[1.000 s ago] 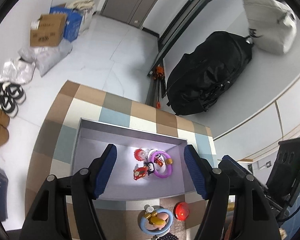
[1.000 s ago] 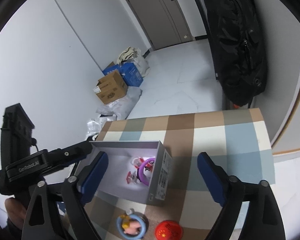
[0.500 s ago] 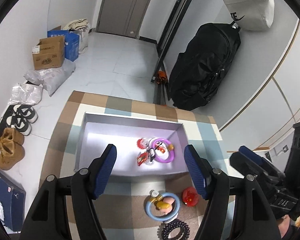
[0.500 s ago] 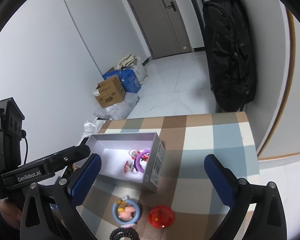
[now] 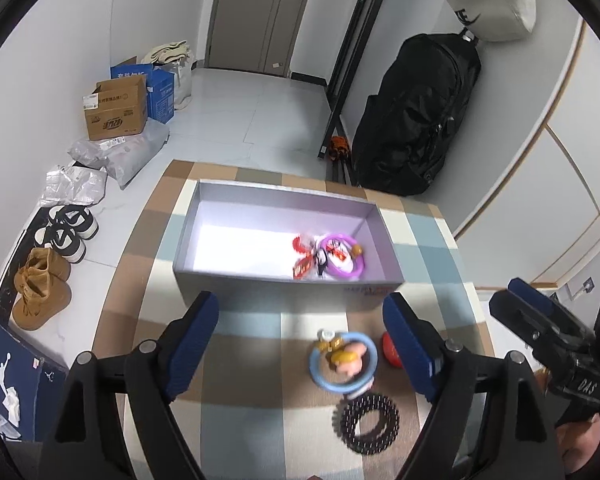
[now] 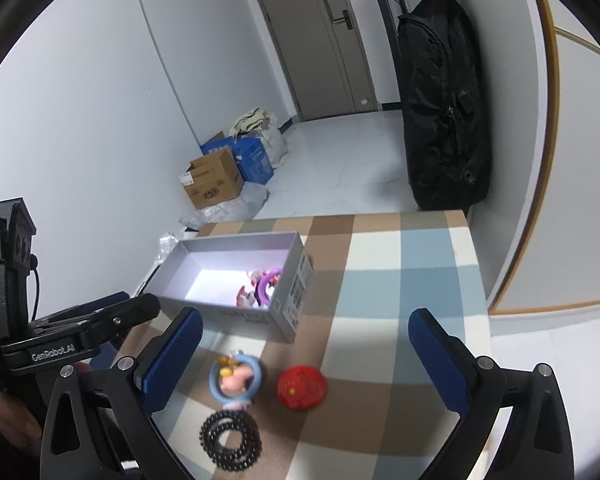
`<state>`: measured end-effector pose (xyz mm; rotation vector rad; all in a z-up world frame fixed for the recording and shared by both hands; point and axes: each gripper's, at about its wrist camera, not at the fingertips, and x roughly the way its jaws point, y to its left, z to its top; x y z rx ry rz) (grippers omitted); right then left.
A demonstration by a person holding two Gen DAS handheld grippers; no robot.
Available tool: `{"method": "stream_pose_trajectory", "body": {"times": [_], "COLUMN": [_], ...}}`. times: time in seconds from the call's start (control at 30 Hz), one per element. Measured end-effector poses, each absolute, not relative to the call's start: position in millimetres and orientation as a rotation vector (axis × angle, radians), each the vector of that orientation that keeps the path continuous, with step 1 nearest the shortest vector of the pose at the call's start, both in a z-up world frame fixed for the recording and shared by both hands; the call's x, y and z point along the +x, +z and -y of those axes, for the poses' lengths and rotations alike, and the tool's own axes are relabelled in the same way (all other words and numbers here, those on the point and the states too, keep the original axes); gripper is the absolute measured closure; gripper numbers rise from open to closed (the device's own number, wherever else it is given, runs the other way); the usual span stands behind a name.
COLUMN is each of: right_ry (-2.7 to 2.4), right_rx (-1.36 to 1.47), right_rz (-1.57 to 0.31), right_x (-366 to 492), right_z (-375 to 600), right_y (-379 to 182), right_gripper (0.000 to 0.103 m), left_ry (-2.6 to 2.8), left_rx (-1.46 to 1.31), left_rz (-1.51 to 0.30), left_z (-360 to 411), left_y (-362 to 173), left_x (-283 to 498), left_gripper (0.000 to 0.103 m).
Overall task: Organize jewelry
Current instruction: 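Pull both grippers back from the box above the remaining items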
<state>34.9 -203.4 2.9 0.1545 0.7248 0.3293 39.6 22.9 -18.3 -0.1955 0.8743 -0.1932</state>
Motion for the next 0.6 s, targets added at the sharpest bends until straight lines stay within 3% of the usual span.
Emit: {"method": "stream_pose_trajectory", "body": {"times": [0.6], "right_ry": [0.287], "right_rx": [0.168], "right_rz": [-0.893], "right_x": [27], "right_z": [225], "right_y": [-25], "right_gripper": [0.000], "left_ry": [-0.343], "left_rx": [-0.106], "left_rz": [-1.040], "left_z": [29], "left_y": [-59], "left_x": [7], "left_gripper": [0.022]}}
